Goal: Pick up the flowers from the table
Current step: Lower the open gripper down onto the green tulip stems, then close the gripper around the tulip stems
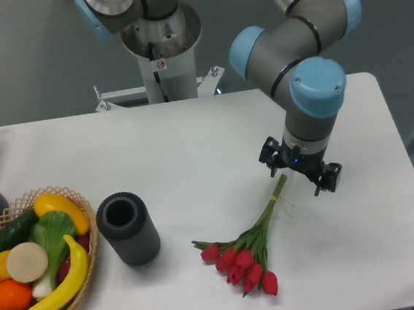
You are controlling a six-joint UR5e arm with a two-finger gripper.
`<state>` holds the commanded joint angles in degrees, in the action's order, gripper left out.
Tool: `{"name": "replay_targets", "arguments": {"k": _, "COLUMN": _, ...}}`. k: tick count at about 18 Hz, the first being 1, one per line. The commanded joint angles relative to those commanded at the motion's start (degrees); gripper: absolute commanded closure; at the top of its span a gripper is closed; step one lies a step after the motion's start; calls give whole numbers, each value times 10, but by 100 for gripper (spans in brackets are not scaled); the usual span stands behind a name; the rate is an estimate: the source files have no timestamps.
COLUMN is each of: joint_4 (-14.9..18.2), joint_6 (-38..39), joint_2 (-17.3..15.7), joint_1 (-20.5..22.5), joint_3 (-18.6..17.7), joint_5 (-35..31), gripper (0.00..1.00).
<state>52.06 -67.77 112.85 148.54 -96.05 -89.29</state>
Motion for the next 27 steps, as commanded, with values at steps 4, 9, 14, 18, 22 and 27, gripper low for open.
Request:
{"name": "replay_targets", "arguments": {"k": 4, "joint_4": -8, "joint_6": 9, "joint_2": 20, "joint_1": -9, "joint_3": -6, "joint_5": -3, "gripper": 0}}
{"name": "replay_targets", "arguments": {"k": 9, "joint_4": -6, "joint_6": 13, "joint_2": 49, "joint_1": -22, "joint_3": 2, "joint_5": -6, "gripper": 0}}
{"name": "replay_targets", "arguments": {"k": 14, "joint_4": -1, "joint_6": 68, "joint_2": 97, "joint_1": -42, "joint_3": 46, "joint_5": -5, "gripper": 0}}
{"name": "replay_targets", "arguments": {"k": 18, "joint_4": 23, "joint_6": 97, "joint_2": 112, "joint_1": -56, "joint_3": 67, "joint_5": -3, "gripper": 0}}
{"name": "replay_targets", "arguments": {"k": 22, "joint_4": 24, "joint_6": 97, "joint_2": 116, "joint_1": -56, "joint_3": 68, "joint_5": -1, "gripper": 23}}
{"name": "replay_targets", "arguments": {"k": 27, "joint_4": 30, "joint_6": 97, "joint_2": 111, "joint_1": -55, "joint_3": 68, "joint_5": 11, "gripper": 100}}
